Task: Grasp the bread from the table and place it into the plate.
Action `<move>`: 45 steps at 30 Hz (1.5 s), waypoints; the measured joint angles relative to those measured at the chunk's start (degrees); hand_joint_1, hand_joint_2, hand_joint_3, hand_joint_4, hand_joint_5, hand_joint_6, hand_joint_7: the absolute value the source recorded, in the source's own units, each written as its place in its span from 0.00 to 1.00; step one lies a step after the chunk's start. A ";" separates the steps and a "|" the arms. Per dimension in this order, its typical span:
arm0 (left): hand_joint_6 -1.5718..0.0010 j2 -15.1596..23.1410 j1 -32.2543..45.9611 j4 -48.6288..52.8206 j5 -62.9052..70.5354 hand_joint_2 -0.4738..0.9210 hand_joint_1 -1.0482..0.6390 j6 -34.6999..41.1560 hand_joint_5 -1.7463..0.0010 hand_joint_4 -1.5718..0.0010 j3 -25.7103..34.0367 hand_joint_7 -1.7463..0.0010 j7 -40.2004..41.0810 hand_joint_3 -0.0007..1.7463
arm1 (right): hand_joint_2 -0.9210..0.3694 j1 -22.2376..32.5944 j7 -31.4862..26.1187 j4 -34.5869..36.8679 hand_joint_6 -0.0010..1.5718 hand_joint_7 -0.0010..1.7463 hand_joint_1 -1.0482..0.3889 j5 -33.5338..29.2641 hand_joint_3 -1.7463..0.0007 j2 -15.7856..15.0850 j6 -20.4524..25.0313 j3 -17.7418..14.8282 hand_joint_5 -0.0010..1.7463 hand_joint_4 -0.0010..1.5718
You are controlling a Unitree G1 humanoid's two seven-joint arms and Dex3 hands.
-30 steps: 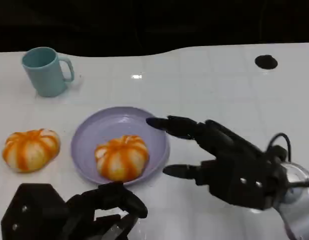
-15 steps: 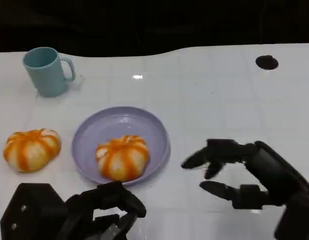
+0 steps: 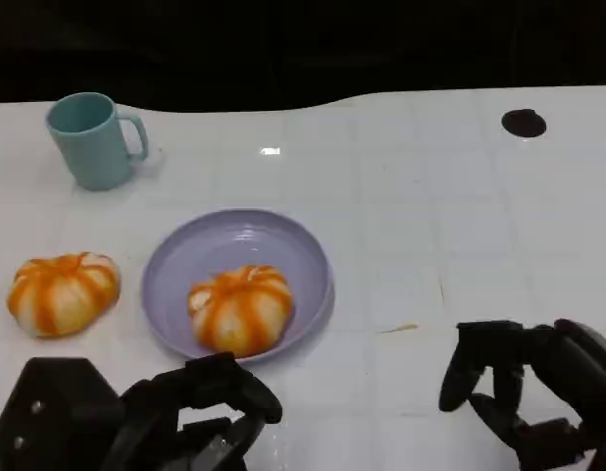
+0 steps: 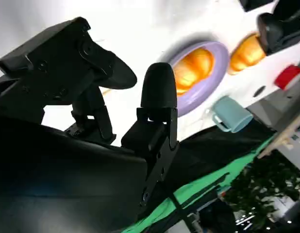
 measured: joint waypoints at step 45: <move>0.62 1.08 1.13 0.20 -1.78 1.00 0.42 -1.57 0.00 0.59 1.80 0.19 -0.80 0.31 | 0.42 1.19 -15.74 9.71 0.54 0.76 0.70 -17.51 0.41 0.39 -2.61 2.29 1.00 0.57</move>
